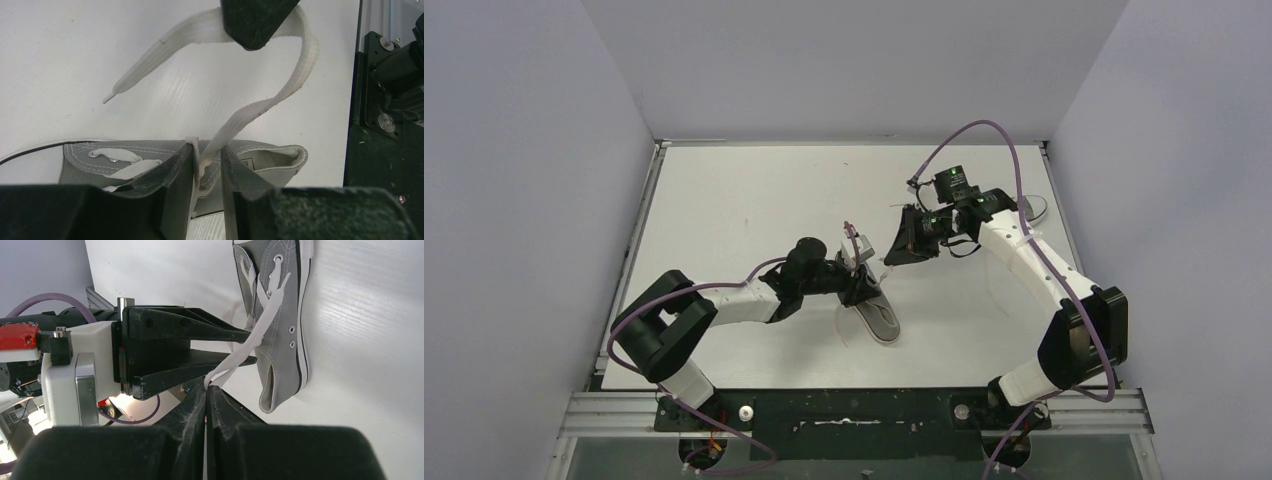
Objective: Tie the shoes
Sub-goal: Wrap the shoelace around the shoelace.
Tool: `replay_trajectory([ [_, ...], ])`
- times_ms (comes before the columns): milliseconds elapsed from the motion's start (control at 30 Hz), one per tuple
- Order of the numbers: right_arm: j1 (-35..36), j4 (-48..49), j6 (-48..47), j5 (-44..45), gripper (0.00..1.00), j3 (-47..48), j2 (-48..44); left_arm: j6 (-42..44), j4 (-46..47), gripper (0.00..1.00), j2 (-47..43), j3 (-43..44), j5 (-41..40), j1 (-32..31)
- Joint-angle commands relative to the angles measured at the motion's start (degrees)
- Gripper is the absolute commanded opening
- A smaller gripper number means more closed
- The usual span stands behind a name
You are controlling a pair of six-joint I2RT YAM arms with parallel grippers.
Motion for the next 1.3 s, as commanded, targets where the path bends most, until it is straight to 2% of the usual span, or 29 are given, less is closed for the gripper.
replay_trajectory([
  [0,0.26,2.52,0.95,-1.59,0.0,1.78,-0.2,-1.48,5.57,0.19,0.39,2.15,-0.11,-0.19],
  [133,0.25,2.41,-0.19,-0.82,0.0,2.48,0.42,-2.18,4.95,0.01,0.36,2.37,0.46,-0.12],
  [267,0.24,1.92,-5.24,3.05,0.0,6.57,3.83,-5.17,6.36,0.0,-1.04,0.26,-0.62,-0.1],
  [333,0.48,4.72,-5.93,2.61,0.0,8.28,6.33,-6.72,8.48,0.0,-1.94,-2.02,-2.09,-0.1],
  [600,8.86,22.65,-3.16,-7.12,0.0,12.11,15.33,-7.78,11.86,0.0,-3.94,-5.95,-6.54,-0.7],
  [700,10.02,25.52,0.15,-11.87,0.0,11.92,19.47,-7.89,13.39,0.0,-4.49,-7.18,-7.6,-0.67],
  [767,10.61,23.5,1.09,-15.69,0.01,12.81,23.35,-7.92,14.19,0.0,-4.73,-7.88,-7.75,-0.95],
  [900,12.14,6.49,-5.45,-15.86,0.01,19.97,31.35,-8.36,15.72,0.0,-4.48,-9.01,-7.66,-1.44],
  [1033,13.18,2.56,-5.22,-14.06,0.03,22.72,33.53,-9.69,16.63,0.0,-5.04,-9.84,-7.92,-1.66],
  [1167,11.43,3.28,-2.25,-12.95,0.23,23.94,32.04,-12.14,16.66,0.0,-6.62,-10.76,-8.75,-1.57],
  [1267,8.66,-1.91,-5.22,-8.89,0.45,27.27,28.8,-15.92,15.35,0.0,-7.61,-11.09,-10.43,-1.36],
])
